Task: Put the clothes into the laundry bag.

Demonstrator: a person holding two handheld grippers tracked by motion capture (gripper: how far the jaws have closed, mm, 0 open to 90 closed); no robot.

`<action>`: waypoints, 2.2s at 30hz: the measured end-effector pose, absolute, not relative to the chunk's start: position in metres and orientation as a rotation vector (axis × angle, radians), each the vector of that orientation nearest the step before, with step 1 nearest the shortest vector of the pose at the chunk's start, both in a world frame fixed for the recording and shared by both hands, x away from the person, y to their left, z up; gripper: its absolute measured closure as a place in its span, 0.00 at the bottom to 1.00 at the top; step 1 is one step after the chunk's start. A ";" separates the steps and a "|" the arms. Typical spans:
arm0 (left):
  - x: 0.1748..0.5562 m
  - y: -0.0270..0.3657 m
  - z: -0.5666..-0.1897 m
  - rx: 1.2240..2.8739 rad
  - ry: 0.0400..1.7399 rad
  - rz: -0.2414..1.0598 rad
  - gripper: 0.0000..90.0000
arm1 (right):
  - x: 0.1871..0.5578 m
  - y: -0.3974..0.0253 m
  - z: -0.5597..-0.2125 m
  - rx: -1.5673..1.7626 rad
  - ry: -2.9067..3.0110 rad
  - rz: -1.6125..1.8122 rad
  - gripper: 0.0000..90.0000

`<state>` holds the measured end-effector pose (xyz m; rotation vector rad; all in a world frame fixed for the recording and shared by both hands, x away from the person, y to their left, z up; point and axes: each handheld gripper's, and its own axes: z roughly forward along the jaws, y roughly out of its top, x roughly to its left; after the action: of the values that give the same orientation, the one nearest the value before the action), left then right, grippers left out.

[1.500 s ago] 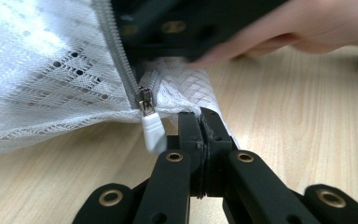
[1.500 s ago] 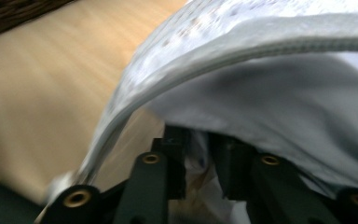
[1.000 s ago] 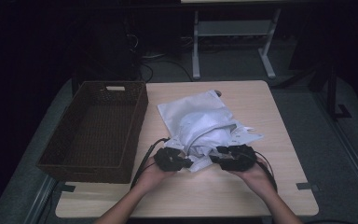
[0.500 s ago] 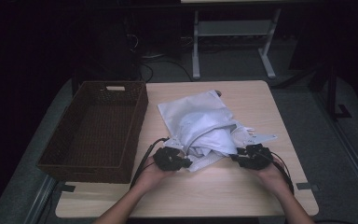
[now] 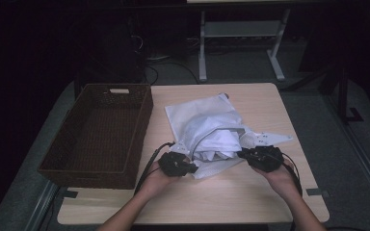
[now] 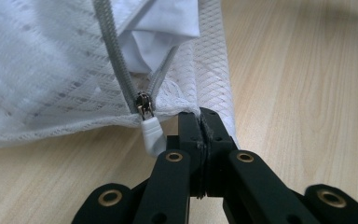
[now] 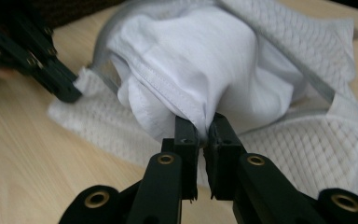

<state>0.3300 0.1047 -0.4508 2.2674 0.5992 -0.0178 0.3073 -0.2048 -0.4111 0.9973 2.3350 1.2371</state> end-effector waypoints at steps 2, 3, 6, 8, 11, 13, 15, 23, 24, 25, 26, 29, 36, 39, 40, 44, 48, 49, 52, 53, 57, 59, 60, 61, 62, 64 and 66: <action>0.330 0.105 -0.451 2.263 0.602 -0.018 0.99 | 0.311 -0.200 -0.405 0.971 2.329 1.261 0.94; 0.331 0.104 -0.451 2.264 0.603 -0.019 0.99 | 0.312 -0.196 -0.403 0.967 2.330 1.267 0.94; 0.331 0.103 -0.452 2.264 0.601 -0.020 0.99 | 0.316 -0.185 -0.397 0.925 2.342 1.279 0.94; 0.330 0.102 -0.452 2.269 0.592 -0.026 0.99 | 0.318 -0.177 -0.396 0.902 2.360 1.277 0.95; 0.330 0.101 -0.452 2.273 0.583 -0.031 0.99 | 0.324 -0.161 -0.397 0.867 2.405 1.248 0.95; 0.330 0.101 -0.452 2.277 0.577 -0.035 0.99 | 0.329 -0.152 -0.400 0.848 2.426 1.225 0.95; 0.330 0.100 -0.453 2.281 0.562 -0.046 0.99 | 0.336 -0.142 -0.407 0.854 2.449 1.186 0.95; 0.329 0.096 -0.457 2.303 0.531 -0.076 0.99 | 0.366 -0.126 -0.434 0.917 2.483 1.019 0.96; 0.329 0.096 -0.457 2.306 0.528 -0.076 0.99 | 0.370 -0.124 -0.437 0.925 2.482 1.006 0.96; 0.328 0.095 -0.457 2.305 0.527 -0.080 0.99 | 0.373 -0.123 -0.438 0.927 2.480 0.995 0.96; 0.328 0.095 -0.457 2.307 0.521 -0.082 0.99 | 0.377 -0.122 -0.440 0.939 2.475 0.978 0.96; 0.328 0.095 -0.457 2.309 0.515 -0.090 0.99 | 0.385 -0.121 -0.446 0.965 2.467 0.955 0.96; 0.328 0.097 -0.457 2.315 0.520 -0.096 0.99 | 0.384 -0.130 -0.453 0.997 2.463 0.995 0.84; 0.328 0.099 -0.456 2.316 0.526 -0.093 0.99 | 0.379 -0.140 -0.448 0.986 2.487 1.041 0.69; 0.328 0.100 -0.456 2.317 0.525 -0.094 0.99 | 0.376 -0.146 -0.445 0.985 2.495 1.056 0.63; 0.329 0.101 -0.456 2.321 0.531 -0.092 0.99 | 0.365 -0.165 -0.435 0.971 2.500 1.120 0.50; 0.330 0.101 -0.456 2.327 0.531 -0.097 0.99 | 0.361 -0.190 -0.426 0.999 2.468 1.178 0.44; 0.330 0.101 -0.456 2.326 0.532 -0.098 0.99 | 0.362 -0.197 -0.425 1.017 2.448 1.166 0.44; 0.330 0.101 -0.456 2.326 0.536 -0.100 0.99 | 0.375 -0.213 -0.427 1.081 2.395 1.111 0.44; 0.329 0.101 -0.456 2.326 0.537 -0.100 0.99 | 0.381 -0.218 -0.430 1.102 2.379 1.079 0.44; 0.329 0.101 -0.456 2.324 0.539 -0.100 0.99 | 0.409 -0.233 -0.446 1.220 2.297 1.074 0.48; 0.330 0.101 -0.456 2.321 0.542 -0.101 0.99 | 0.418 -0.237 -0.456 1.265 2.279 1.083 0.54; 0.330 0.102 -0.456 2.322 0.542 -0.100 0.99 | 0.422 -0.239 -0.461 1.282 2.291 1.101 0.59; 0.330 0.102 -0.456 2.322 0.544 -0.100 0.99 | 0.424 -0.239 -0.466 1.287 2.312 1.130 0.65; 0.330 0.102 -0.456 2.322 0.545 -0.098 0.99 | 0.426 -0.239 -0.470 1.286 2.328 1.134 0.72; 0.330 0.103 -0.456 2.321 0.553 -0.095 0.99 | 0.425 -0.238 -0.473 1.279 2.342 1.133 0.89; 0.331 0.105 -0.455 2.318 0.568 -0.086 0.99 | 0.422 -0.238 -0.472 1.266 2.349 1.150 0.97</action>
<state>0.3311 0.1045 -0.4546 2.3185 0.5683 -0.0863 0.4223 -0.2375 -0.4715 1.2656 2.3489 1.1498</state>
